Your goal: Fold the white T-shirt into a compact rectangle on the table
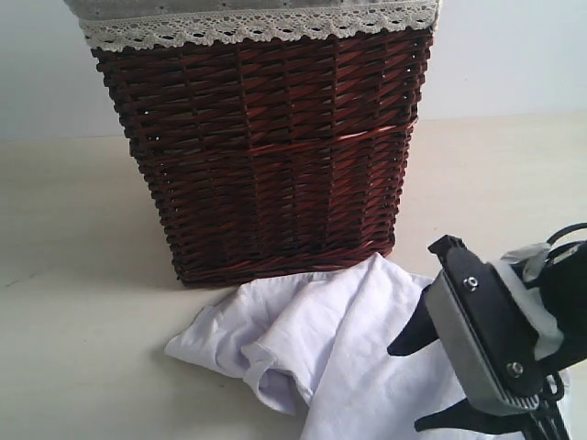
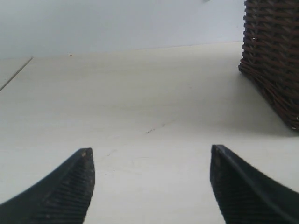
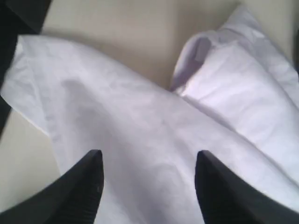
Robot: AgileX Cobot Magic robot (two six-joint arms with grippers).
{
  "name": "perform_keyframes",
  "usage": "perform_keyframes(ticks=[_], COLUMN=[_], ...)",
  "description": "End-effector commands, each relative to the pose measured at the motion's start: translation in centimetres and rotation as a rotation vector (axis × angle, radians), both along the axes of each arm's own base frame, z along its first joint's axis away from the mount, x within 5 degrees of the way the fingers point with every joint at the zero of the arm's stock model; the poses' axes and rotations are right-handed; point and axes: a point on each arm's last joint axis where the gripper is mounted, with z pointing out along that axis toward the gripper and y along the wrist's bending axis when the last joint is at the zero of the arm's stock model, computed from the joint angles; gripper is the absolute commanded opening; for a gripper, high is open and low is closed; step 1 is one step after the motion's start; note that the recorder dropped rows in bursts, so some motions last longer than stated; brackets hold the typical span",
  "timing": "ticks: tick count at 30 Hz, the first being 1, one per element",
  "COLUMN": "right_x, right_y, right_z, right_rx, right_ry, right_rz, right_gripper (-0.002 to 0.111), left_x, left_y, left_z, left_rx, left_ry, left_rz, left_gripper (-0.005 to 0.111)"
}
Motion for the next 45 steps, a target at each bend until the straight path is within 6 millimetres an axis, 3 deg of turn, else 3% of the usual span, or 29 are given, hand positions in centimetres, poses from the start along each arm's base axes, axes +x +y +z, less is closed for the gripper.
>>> perform_keyframes(ticks=[1,7,9,12,13,19,23,30,35,42,44,45], right_x=[0.7,1.8,2.0,2.0,2.1,3.3,4.5,5.7,6.8,7.5,7.8,7.9], right_y=[-1.1,-1.5,-1.5,-1.4,-1.4,-1.1,-1.3,-2.7,-5.4,-10.4,-12.7,-14.0], right_z=[-2.3,-4.1,-4.7,-5.2,-5.2,-4.1,-2.0,1.5,3.5,3.6,3.2,2.7], right_rx=[-0.184,-0.277,-0.286,-0.290,-0.288,-0.218,-0.109,0.046,0.147,0.120,0.087,0.061], right_ry=[-0.067,-0.101,-0.083,-0.061,-0.059,-0.093,-0.174,-0.326,-0.437,-0.460,-0.454,-0.441], right_rz=[0.133,0.170,0.169,0.166,0.154,-0.144,-0.452,-0.807,-1.073,-1.288,-1.381,-1.428], right_gripper=[0.056,0.049,0.036,0.003,0.000,0.000,0.000,0.000,0.000,0.001,0.013,0.026], left_x=[0.0,0.0,0.0,0.0,0.0,0.0,0.0,0.0,0.0,0.0,0.0,0.0], left_y=[0.0,0.0,0.0,0.0,0.0,0.0,0.0,0.0,0.0,0.0,0.0,0.0], left_z=[0.1,0.1,0.1,0.1,0.1,0.1,0.1,0.1,0.1,0.1,0.1,0.1], left_rx=[0.000,0.000,0.000,0.000,0.000,0.000,0.000,0.000,0.000,0.000,0.000,0.000], left_ry=[-0.004,-0.004,-0.004,-0.004,-0.004,-0.004,-0.004,-0.004,-0.004,-0.004,-0.004,-0.004], left_rz=[-0.005,-0.005,-0.005,-0.005,-0.005,-0.005,-0.005,-0.005,-0.005,-0.005,-0.005,-0.005], left_gripper=[0.068,0.068,0.068,0.068,0.068,0.068,0.068,0.068,0.068,0.068,0.068,0.068])
